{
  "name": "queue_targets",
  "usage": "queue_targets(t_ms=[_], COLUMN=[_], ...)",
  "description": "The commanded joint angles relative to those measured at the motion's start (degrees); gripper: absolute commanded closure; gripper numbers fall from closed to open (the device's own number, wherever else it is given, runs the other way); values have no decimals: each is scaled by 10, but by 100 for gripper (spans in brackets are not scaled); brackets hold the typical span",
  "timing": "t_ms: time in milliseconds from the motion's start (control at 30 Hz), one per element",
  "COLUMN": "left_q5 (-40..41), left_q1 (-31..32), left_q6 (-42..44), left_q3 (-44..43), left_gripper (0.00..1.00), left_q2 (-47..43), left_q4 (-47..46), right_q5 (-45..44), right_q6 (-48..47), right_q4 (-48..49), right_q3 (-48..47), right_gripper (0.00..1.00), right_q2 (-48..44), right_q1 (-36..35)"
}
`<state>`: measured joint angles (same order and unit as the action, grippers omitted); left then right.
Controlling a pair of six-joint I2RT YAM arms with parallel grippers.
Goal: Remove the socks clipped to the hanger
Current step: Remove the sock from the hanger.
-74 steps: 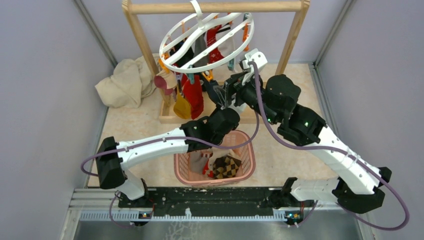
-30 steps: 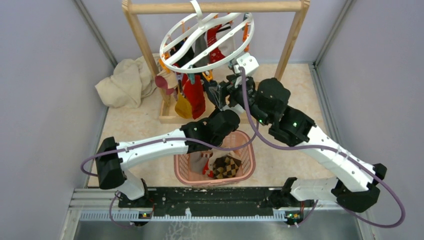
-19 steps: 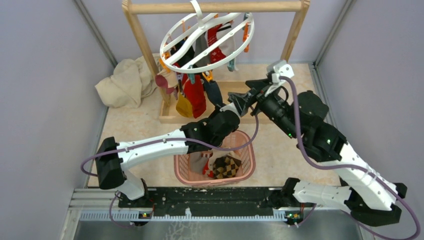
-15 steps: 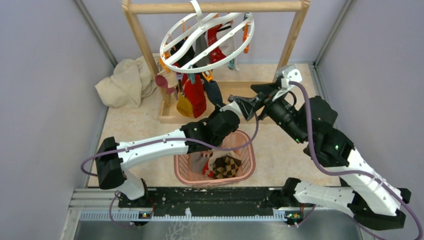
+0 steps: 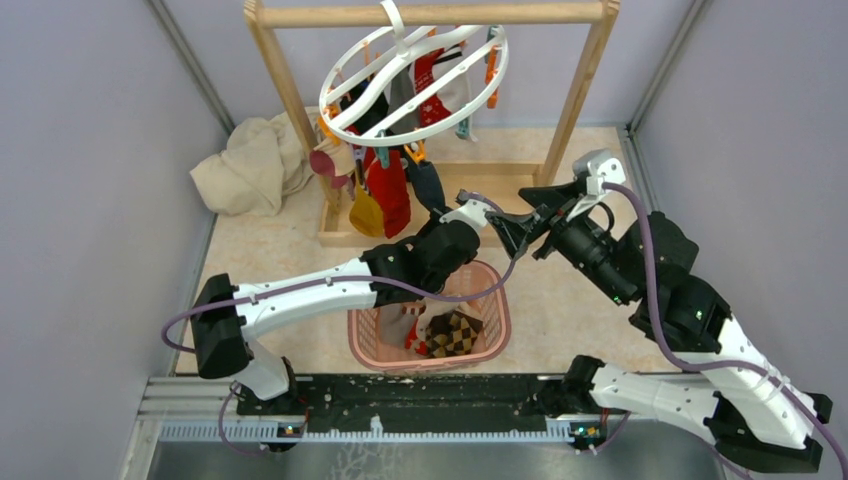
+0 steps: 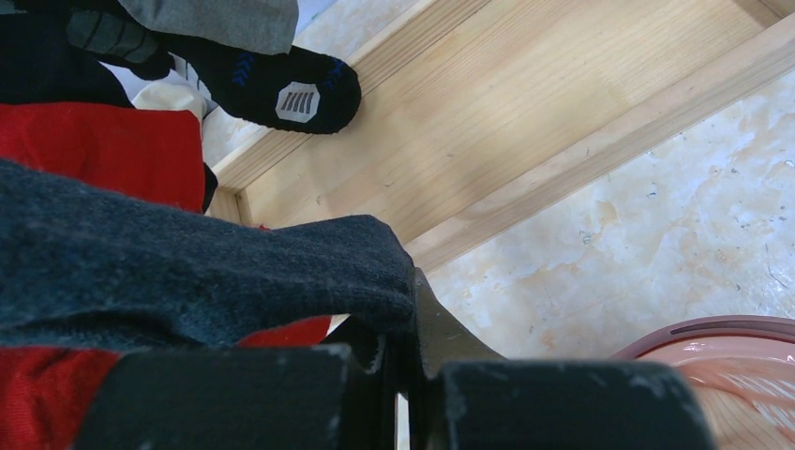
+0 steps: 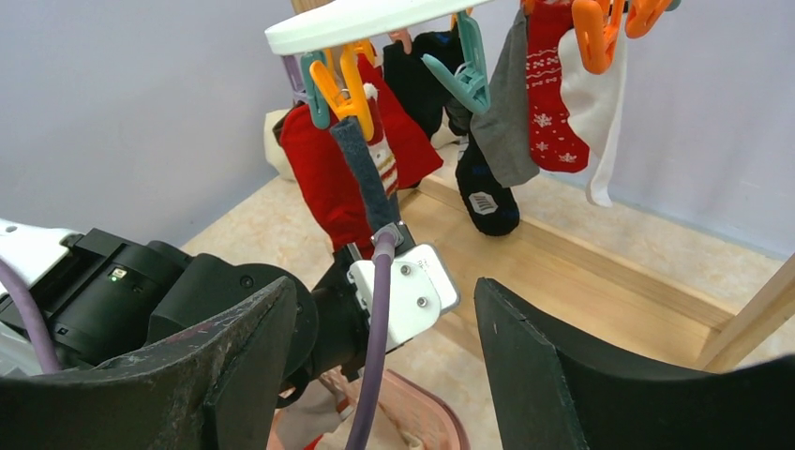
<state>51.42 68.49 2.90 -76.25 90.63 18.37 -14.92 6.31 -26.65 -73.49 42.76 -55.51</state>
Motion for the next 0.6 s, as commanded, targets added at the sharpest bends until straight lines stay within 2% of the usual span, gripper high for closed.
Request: queue_targets(t_ms=[0,167,567], left_q5=[2,5,9], left_q1=[3,4,3], left_q6=[5,5,1], left_q3=[-2,-1,10], left_gripper=[99,99,99], left_q2=[-8,-11,-17], left_q4=[-4,-4,-8], right_q5=[1,-2,53], right_q6=[3,-4,-15], right_q4=[14,18,65], right_q3=[-12,-44,-121], right_gripper=[29,29,29], right_q2=[9,49,172], right_q1=[-6,-6,-6])
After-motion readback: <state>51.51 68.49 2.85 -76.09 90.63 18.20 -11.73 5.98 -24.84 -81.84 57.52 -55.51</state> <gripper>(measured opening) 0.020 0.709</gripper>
